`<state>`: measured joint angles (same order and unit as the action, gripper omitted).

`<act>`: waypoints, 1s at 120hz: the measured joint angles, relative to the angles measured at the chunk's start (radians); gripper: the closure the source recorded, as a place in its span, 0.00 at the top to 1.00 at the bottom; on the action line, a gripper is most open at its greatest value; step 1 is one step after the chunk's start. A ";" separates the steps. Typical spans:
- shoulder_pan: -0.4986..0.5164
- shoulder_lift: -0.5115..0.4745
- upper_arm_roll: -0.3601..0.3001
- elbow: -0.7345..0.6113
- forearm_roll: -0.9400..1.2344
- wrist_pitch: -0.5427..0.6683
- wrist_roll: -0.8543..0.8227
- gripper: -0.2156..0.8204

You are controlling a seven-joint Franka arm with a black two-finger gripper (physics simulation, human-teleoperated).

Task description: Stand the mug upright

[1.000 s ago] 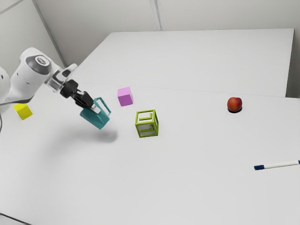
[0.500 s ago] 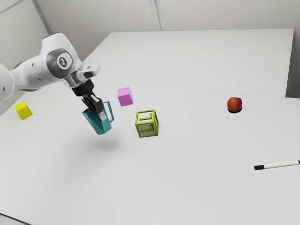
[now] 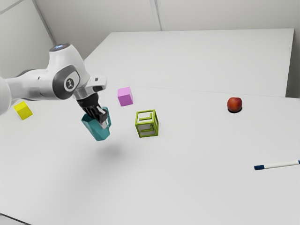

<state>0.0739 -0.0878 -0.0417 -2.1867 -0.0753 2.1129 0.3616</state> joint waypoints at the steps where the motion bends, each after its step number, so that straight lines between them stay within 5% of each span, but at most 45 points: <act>1: -0.001 -0.001 0.000 -0.002 0.001 0.004 -0.004 0.05; 54: -0.028 -0.015 -0.003 -0.130 0.036 0.227 -0.151 0.05; 120: -0.033 0.037 -0.005 -0.170 0.039 0.268 -0.256 0.05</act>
<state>0.0413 -0.0508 -0.0472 -2.3565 -0.0366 2.3809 0.1057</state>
